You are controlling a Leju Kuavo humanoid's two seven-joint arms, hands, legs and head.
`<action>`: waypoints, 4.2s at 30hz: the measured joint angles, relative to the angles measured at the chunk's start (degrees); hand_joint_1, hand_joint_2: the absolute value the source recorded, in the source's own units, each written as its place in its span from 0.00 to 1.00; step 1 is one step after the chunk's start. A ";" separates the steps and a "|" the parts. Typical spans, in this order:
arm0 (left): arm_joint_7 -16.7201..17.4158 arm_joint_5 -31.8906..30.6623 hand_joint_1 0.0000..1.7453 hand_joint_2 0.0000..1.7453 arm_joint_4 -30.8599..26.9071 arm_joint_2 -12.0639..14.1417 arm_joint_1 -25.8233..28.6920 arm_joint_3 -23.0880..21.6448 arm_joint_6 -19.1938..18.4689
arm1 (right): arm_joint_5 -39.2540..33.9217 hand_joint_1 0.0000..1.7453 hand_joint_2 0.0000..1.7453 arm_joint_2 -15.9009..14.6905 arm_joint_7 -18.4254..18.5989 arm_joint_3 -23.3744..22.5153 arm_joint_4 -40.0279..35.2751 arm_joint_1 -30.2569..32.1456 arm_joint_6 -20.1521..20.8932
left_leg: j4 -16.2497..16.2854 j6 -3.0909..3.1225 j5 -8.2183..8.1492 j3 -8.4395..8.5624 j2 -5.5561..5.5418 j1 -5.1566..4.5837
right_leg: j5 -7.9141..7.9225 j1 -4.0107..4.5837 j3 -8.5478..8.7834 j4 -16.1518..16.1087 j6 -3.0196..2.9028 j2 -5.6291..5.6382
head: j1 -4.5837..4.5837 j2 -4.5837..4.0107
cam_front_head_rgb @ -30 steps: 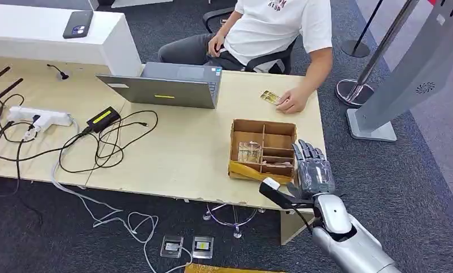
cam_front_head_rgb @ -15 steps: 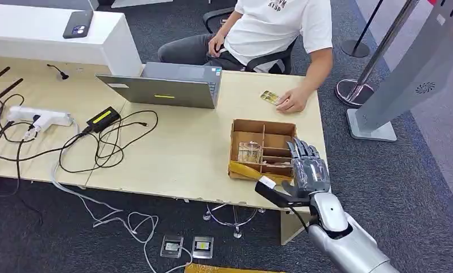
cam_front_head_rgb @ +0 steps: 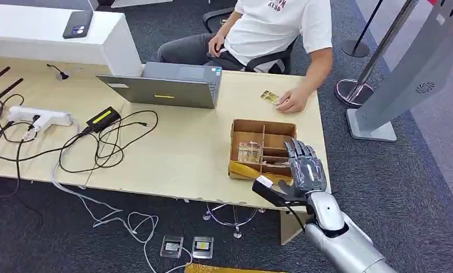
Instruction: Pass the card to the sensor for recognition and then transmit it.
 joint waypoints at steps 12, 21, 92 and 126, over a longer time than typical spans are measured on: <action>0.00 -0.02 0.00 0.00 -0.29 0.00 -0.01 -0.07 -0.02 | -0.07 0.00 1.00 1.27 -1.35 0.00 1.38 -0.71 -0.50 | 0.00 0.00 0.00 0.00 0.00 0.00 | 0.00 0.00 0.00 0.00 0.00 0.00 | 0.00 0.00; 0.00 0.28 0.00 0.00 -0.31 0.02 -0.01 -0.07 0.04 | -0.61 1.00 1.00 2.08 -2.10 0.00 2.05 -1.18 -0.50 | 0.00 0.00 0.00 0.00 0.00 0.00 | 0.00 0.00 0.00 0.00 0.00 0.00 | 0.02 0.00; 1.14 -3.85 0.00 0.00 -0.31 -0.48 -2.11 -2.82 -1.29 | -1.07 1.00 1.00 5.38 3.28 -0.59 8.74 -26.75 1.57 | 0.00 -0.06 0.06 -0.03 -0.01 0.02 | 0.04 0.01 -0.01 0.04 -0.03 0.00 | 0.02 0.00; 0.48 -2.43 0.00 0.00 -0.28 -0.28 -0.47 -2.80 0.33 | 8.69 0.00 1.00 0.24 4.73 -3.33 10.37 -20.86 -19.61 | 0.05 -0.05 0.04 0.15 -0.02 0.05 | 0.04 0.06 0.11 -0.12 -0.03 0.00 | 0.04 0.00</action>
